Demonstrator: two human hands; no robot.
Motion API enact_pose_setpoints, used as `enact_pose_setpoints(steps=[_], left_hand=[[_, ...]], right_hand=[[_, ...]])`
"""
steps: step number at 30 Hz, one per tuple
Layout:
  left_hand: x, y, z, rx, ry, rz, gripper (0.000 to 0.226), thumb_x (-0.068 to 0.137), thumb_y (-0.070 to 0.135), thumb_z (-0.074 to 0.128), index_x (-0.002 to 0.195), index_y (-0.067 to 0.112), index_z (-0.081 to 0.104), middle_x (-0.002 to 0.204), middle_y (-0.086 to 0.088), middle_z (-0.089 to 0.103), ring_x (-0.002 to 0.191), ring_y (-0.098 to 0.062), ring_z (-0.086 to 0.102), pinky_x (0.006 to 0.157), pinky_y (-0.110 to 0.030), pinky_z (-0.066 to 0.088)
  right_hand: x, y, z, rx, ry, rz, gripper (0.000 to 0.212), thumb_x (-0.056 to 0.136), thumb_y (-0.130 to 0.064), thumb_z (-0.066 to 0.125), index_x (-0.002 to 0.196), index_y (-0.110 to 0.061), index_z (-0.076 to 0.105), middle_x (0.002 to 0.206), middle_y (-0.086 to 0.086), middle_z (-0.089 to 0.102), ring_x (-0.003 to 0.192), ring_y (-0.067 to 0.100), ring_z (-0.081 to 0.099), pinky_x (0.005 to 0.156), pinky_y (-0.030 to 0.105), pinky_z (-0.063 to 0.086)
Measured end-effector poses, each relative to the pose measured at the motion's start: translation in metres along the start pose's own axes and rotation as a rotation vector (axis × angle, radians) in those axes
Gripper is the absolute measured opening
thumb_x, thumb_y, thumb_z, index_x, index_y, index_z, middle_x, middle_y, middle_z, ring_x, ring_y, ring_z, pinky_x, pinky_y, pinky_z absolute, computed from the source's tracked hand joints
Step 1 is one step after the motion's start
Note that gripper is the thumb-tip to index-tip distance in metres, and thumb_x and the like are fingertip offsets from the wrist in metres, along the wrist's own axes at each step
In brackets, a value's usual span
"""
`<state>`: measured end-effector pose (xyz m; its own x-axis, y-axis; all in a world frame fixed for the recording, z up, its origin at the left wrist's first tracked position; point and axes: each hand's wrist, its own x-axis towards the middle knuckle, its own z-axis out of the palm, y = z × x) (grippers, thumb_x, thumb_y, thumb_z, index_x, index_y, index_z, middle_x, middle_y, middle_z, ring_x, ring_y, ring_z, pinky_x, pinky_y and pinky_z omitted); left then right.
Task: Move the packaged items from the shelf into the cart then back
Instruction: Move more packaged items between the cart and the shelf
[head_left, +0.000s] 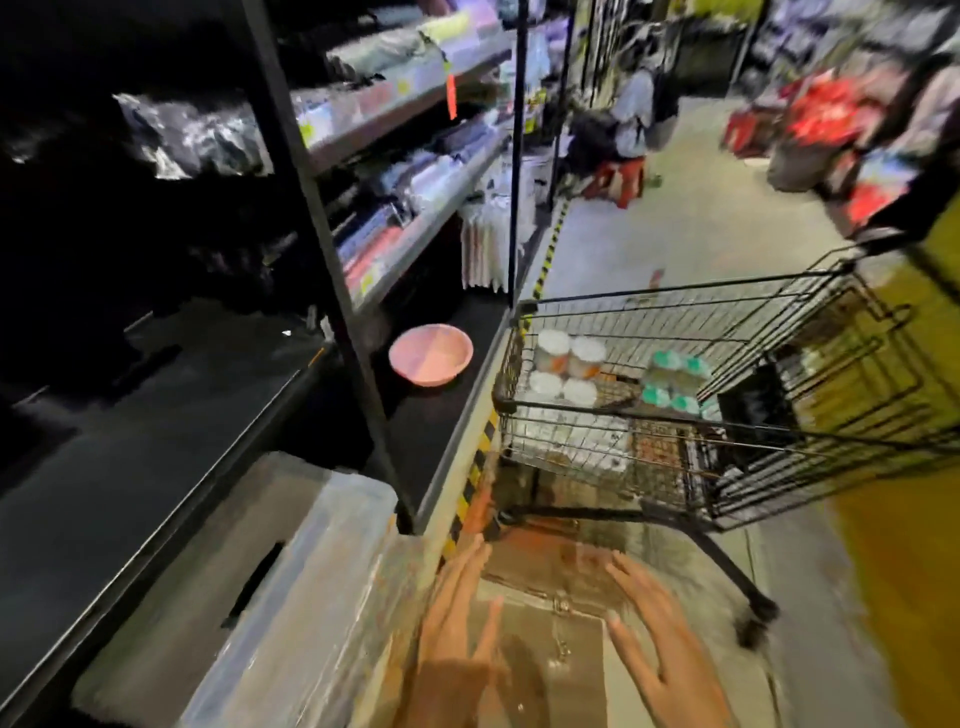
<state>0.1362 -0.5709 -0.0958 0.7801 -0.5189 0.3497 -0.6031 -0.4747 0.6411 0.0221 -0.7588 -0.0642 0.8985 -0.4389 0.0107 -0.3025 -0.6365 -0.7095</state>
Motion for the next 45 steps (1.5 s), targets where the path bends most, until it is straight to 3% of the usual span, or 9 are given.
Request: enact_pose_setpoints(steps=[6,11,15,21,24,28,32,36,45], left_hand=[[0.085,0.016,0.037,-0.082,-0.044,0.113,0.051,0.093,0.041,0.043,0.141,0.049,0.028,0.147,0.035,0.024,0.134,0.009,0.030,0.111,-0.013,0.020],[0.158,0.005,0.087,0.004,-0.166,0.233,0.048,0.091,0.036,0.046,0.136,0.019,0.048,0.141,0.005,0.049,0.131,-0.009,0.044,0.102,-0.040,0.039],[0.222,0.013,0.125,0.056,-0.294,0.262,0.049,0.098,0.049,0.030,0.136,0.022,0.047,0.140,0.011,0.045,0.129,-0.004,0.041,0.103,-0.045,0.040],[0.308,0.038,0.159,0.033,-0.421,0.248,0.054,0.093,0.056,0.033,0.140,0.029,0.035,0.143,0.013,0.035,0.132,-0.004,0.033,0.107,-0.039,0.025],[0.343,0.042,0.180,-0.029,-0.484,0.198,0.073,0.083,0.078,0.005,0.143,0.037,0.013,0.150,0.019,0.014,0.140,0.001,0.012,0.114,-0.021,0.005],[0.383,0.042,0.220,-0.072,-0.500,0.158,0.083,0.074,0.084,-0.003,0.144,0.040,0.003,0.153,0.023,0.005,0.141,0.005,0.003,0.110,-0.010,-0.003],[0.419,0.049,0.267,-0.071,-0.478,0.152,0.080,0.079,0.081,0.006,0.145,0.036,0.012,0.152,0.020,0.014,0.137,0.009,0.007,0.111,-0.010,0.004],[0.454,0.057,0.319,-0.032,-0.482,0.122,0.072,0.087,0.069,0.023,0.149,0.033,0.013,0.151,0.021,0.013,0.133,0.018,-0.004,0.107,-0.005,-0.003],[0.518,0.053,0.441,-0.071,-0.524,-0.186,0.074,0.089,0.053,0.053,0.149,0.024,0.022,0.155,0.006,0.026,0.142,-0.009,0.021,0.117,-0.040,0.026]], right_hand=[[0.037,0.037,-0.031,-0.023,0.113,0.088,0.080,0.075,-0.088,0.014,0.137,-0.043,0.039,0.146,-0.034,0.024,0.136,-0.018,0.011,0.113,0.021,0.015],[0.092,0.063,-0.052,-0.017,0.197,0.152,0.076,0.076,-0.086,0.014,0.136,-0.043,0.034,0.144,-0.044,0.016,0.136,-0.019,0.008,0.112,0.023,0.012],[0.142,0.081,-0.074,-0.026,0.267,0.229,0.073,0.077,-0.085,0.014,0.136,-0.047,0.030,0.144,-0.041,0.018,0.133,-0.023,0.003,0.113,0.024,0.014],[0.211,0.097,-0.105,0.024,0.332,0.331,0.081,0.071,-0.090,0.014,0.138,-0.047,0.027,0.146,-0.033,0.020,0.138,-0.010,0.013,0.114,0.025,0.014],[0.243,0.110,-0.118,0.055,0.347,0.366,0.089,0.071,-0.089,0.017,0.144,-0.039,0.031,0.150,-0.026,0.024,0.140,-0.004,0.017,0.115,0.027,0.016],[0.288,0.133,-0.139,0.097,0.387,0.384,0.069,0.086,-0.072,0.031,0.143,-0.034,0.036,0.147,-0.022,0.031,0.138,-0.003,0.024,0.114,0.027,0.022],[0.334,0.173,-0.158,0.144,0.345,0.391,0.054,0.088,-0.050,0.046,0.139,-0.040,0.030,0.145,-0.022,0.031,0.136,-0.003,0.023,0.112,0.023,0.019],[0.379,0.230,-0.174,0.188,0.318,0.432,0.064,0.087,-0.063,0.046,0.143,-0.033,0.034,0.144,-0.018,0.033,0.134,-0.001,0.026,0.109,0.022,0.022],[0.484,0.339,-0.176,0.334,0.209,0.558,0.072,0.086,-0.033,0.066,0.147,-0.018,0.032,0.151,-0.001,0.034,0.137,0.010,0.030,0.111,0.029,0.026]])
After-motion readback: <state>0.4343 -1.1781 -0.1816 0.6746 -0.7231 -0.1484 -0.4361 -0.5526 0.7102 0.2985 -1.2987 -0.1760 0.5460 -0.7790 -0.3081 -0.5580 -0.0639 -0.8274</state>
